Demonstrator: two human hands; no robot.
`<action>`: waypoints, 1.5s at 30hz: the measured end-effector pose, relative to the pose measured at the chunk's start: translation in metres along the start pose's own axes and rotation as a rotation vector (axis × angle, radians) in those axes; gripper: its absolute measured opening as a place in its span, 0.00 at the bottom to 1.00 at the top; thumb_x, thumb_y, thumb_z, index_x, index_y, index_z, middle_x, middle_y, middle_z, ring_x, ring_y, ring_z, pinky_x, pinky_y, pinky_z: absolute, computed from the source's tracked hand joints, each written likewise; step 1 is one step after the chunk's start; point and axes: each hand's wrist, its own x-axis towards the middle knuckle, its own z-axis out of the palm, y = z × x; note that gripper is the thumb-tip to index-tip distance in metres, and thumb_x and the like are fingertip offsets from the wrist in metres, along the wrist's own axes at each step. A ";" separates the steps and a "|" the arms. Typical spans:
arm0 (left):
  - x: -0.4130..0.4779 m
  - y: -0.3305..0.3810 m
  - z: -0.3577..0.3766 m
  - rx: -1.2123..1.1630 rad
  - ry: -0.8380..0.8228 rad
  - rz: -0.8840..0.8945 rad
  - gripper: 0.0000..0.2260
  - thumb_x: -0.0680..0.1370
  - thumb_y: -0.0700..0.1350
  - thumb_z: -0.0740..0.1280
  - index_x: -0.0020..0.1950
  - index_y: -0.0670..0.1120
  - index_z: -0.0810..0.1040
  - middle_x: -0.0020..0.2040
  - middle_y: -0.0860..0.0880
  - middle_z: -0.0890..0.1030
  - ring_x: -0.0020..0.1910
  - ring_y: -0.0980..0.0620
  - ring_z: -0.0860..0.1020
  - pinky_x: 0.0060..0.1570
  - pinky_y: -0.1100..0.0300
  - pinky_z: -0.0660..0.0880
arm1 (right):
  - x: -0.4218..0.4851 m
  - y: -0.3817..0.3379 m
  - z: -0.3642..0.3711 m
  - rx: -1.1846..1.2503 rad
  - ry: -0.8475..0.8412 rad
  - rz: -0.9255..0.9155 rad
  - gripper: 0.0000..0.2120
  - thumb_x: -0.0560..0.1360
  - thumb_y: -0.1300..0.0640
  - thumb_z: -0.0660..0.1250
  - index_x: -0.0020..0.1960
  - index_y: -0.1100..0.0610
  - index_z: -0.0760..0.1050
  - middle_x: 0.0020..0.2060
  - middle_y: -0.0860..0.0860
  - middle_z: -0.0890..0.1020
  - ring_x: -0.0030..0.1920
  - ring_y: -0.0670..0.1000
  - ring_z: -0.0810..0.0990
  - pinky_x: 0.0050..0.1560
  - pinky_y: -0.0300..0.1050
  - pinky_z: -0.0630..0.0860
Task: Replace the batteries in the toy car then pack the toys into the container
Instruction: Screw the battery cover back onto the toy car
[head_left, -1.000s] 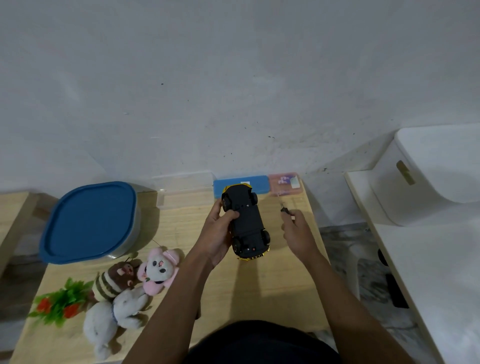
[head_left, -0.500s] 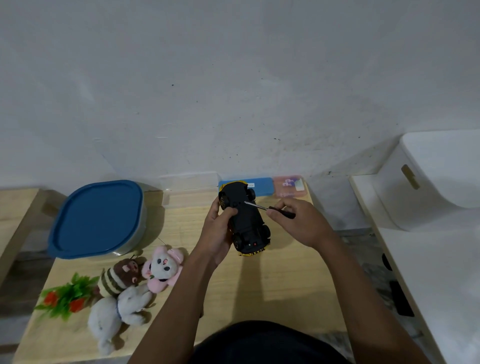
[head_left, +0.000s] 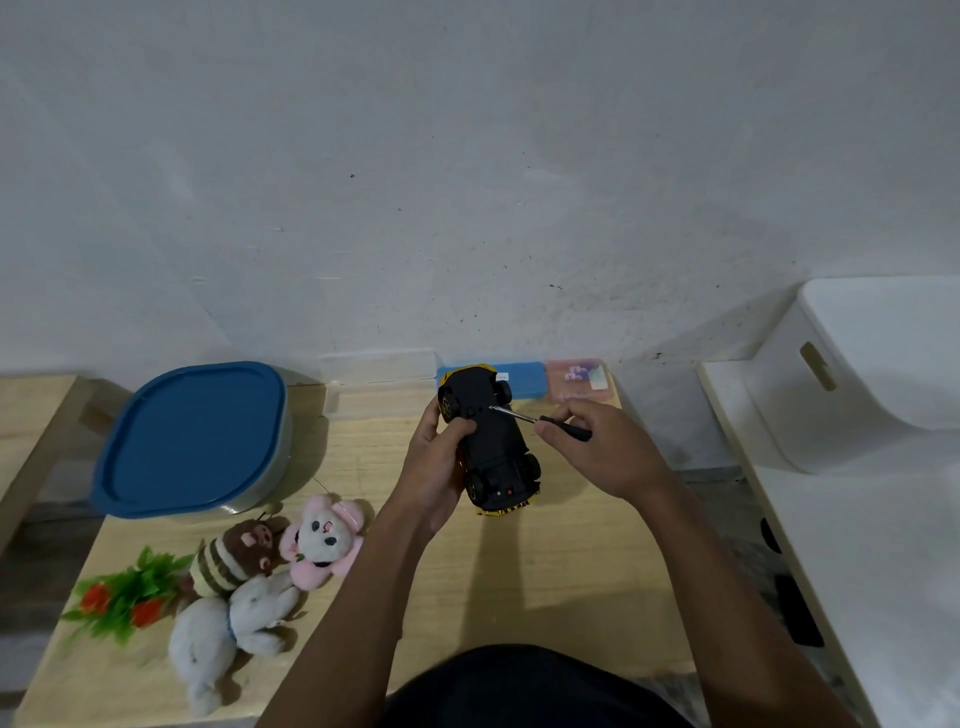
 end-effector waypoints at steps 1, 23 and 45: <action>0.000 0.000 0.000 0.002 0.001 0.000 0.21 0.79 0.33 0.60 0.69 0.50 0.73 0.57 0.43 0.82 0.51 0.44 0.81 0.56 0.43 0.77 | 0.000 0.000 0.000 -0.009 0.000 0.001 0.13 0.74 0.38 0.66 0.42 0.47 0.77 0.36 0.43 0.82 0.39 0.43 0.79 0.41 0.47 0.76; 0.001 0.004 0.002 0.042 0.007 0.018 0.21 0.80 0.34 0.61 0.68 0.52 0.74 0.55 0.43 0.82 0.51 0.43 0.81 0.57 0.41 0.76 | 0.003 -0.005 -0.006 -0.081 0.021 0.018 0.13 0.72 0.36 0.66 0.39 0.45 0.75 0.35 0.41 0.81 0.37 0.41 0.78 0.39 0.42 0.74; -0.002 0.002 0.005 0.114 0.042 0.060 0.23 0.79 0.33 0.63 0.70 0.54 0.72 0.52 0.43 0.83 0.48 0.45 0.83 0.48 0.49 0.79 | 0.000 -0.022 -0.013 -0.195 -0.005 0.057 0.15 0.73 0.36 0.65 0.40 0.46 0.77 0.38 0.40 0.80 0.41 0.40 0.78 0.37 0.40 0.70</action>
